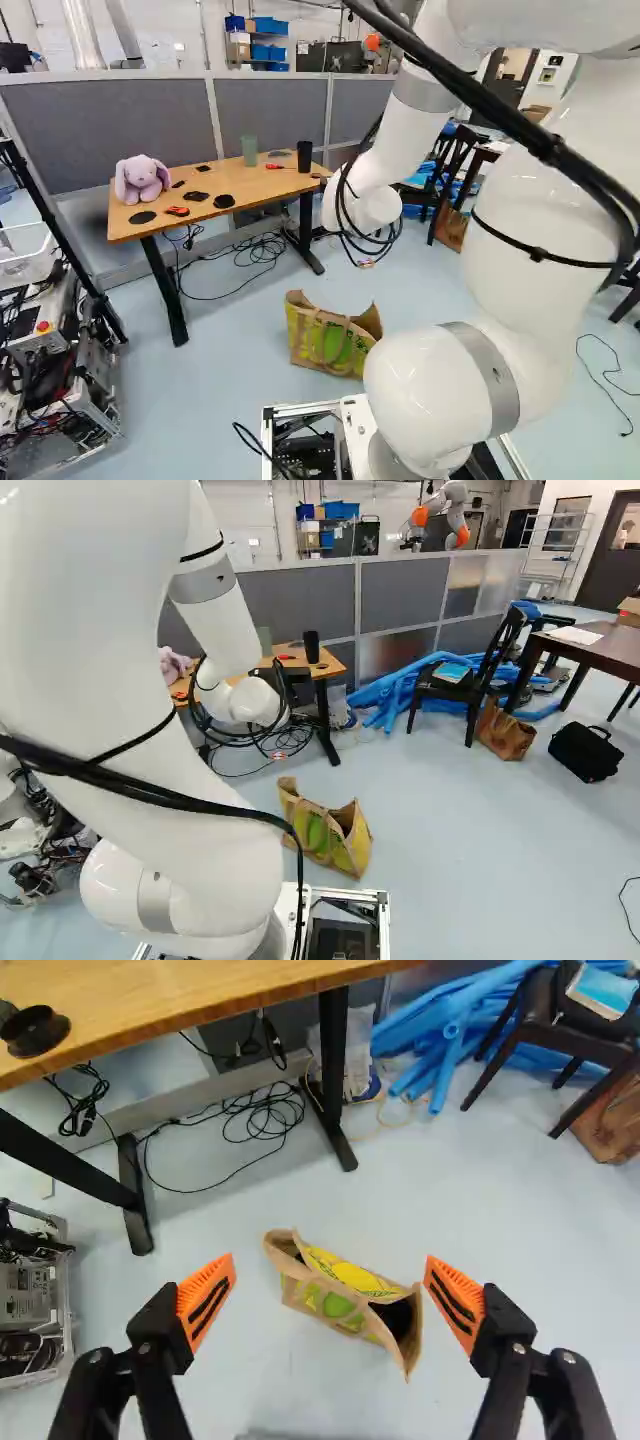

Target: Pick up the bag on the ground and place it on the table

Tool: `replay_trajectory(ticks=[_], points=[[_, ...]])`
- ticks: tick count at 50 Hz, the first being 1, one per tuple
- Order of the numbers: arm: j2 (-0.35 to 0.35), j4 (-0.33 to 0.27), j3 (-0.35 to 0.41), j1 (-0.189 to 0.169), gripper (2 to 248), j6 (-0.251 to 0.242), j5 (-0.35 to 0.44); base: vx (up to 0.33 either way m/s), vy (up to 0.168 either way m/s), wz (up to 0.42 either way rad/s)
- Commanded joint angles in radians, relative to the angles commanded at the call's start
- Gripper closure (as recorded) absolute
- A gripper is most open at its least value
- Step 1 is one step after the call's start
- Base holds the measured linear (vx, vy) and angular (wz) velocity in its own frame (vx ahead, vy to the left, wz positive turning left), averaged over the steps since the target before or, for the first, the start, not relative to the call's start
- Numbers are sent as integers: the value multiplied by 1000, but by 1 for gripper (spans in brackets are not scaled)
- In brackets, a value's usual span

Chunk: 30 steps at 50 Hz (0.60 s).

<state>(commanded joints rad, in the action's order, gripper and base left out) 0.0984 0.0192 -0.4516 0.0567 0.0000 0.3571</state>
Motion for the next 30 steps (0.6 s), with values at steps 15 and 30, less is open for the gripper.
replay_trajectory(ticks=[15, 30], points=[[101, 31, -89, -2, 3, 0, -143, 0, 0, 0], [222, 64, -188, -6, 3, 0, -286, 0, 0, 0]])
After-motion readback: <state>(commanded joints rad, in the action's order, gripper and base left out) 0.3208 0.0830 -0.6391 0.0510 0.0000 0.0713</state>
